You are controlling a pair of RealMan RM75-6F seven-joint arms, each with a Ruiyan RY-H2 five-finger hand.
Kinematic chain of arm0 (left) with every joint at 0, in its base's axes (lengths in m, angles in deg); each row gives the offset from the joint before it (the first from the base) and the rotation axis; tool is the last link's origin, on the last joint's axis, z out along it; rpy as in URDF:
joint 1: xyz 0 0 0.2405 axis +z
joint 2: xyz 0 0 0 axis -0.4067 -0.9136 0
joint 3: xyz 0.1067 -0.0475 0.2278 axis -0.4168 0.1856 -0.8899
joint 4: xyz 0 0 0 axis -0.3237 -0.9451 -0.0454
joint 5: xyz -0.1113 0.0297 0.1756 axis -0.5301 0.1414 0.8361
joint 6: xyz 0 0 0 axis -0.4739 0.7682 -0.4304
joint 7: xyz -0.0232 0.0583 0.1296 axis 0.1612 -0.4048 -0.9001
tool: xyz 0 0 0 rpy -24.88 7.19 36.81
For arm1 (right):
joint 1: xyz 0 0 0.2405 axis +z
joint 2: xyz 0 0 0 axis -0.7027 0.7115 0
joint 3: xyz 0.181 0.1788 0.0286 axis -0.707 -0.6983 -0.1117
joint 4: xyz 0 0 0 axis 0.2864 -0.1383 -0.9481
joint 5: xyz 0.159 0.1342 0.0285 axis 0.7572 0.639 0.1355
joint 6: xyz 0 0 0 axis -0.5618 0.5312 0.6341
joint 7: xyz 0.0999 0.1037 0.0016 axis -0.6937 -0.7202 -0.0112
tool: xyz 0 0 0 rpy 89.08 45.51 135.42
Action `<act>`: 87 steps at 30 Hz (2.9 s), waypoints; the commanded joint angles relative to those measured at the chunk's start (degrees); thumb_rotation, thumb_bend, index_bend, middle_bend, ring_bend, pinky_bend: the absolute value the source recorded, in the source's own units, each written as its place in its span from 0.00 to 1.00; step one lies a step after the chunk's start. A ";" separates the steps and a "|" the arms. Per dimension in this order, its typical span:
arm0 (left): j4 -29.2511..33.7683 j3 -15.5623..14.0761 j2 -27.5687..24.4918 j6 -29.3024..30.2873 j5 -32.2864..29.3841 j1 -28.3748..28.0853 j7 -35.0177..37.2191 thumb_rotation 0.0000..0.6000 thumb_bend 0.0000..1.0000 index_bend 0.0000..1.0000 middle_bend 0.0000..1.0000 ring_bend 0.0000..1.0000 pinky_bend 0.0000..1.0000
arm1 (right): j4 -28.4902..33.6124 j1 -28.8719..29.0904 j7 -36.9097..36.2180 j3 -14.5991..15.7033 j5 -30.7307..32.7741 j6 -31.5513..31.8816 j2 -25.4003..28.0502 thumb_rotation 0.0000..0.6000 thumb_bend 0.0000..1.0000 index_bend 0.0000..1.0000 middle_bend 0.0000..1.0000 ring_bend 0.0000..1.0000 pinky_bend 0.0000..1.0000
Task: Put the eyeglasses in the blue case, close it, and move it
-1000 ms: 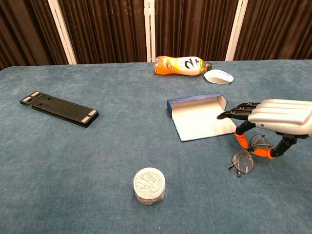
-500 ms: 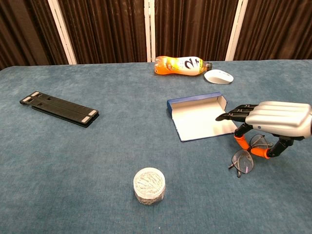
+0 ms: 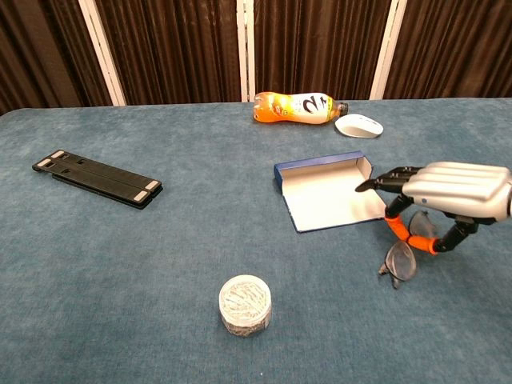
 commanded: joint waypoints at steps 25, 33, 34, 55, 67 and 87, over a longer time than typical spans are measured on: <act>-1.21 0.57 -1.29 -2.97 -1.68 -0.76 4.19 1.00 0.00 0.00 0.00 0.00 0.00 | 5.72 8.16 14.36 -13.97 16.21 -11.60 -5.52 1.00 0.45 0.65 0.05 0.00 0.00; -1.82 0.80 -1.46 -3.93 -2.55 -1.10 5.08 1.00 0.00 0.00 0.00 0.00 0.00 | 0.87 10.56 15.70 -16.75 20.72 -14.82 -8.97 1.00 0.46 0.65 0.05 0.00 0.00; -1.85 0.83 -1.48 -3.97 -2.64 -1.10 5.16 1.00 0.00 0.00 0.00 0.00 0.00 | 0.48 10.75 15.82 -16.89 20.99 -15.06 -9.22 1.00 0.46 0.65 0.05 0.00 0.00; -3.04 1.12 -1.62 -5.38 -4.36 -1.63 6.27 1.00 0.00 0.00 0.00 0.00 0.00 | -11.06 14.80 18.09 -18.69 25.60 -19.22 -15.51 1.00 0.46 0.66 0.05 0.00 0.00; -3.18 1.04 -1.40 -5.45 -4.62 -1.79 5.95 1.00 0.00 0.00 0.00 0.00 0.00 | -14.01 15.15 18.97 -19.35 26.95 -18.79 -17.14 1.00 0.44 0.57 0.03 0.00 0.00; -2.47 0.57 -1.65 -5.27 -4.01 -1.77 5.71 1.00 0.00 0.00 0.00 0.00 0.00 | -8.55 11.56 19.41 -18.76 24.95 -9.44 -14.81 1.00 0.15 0.17 0.00 0.00 0.00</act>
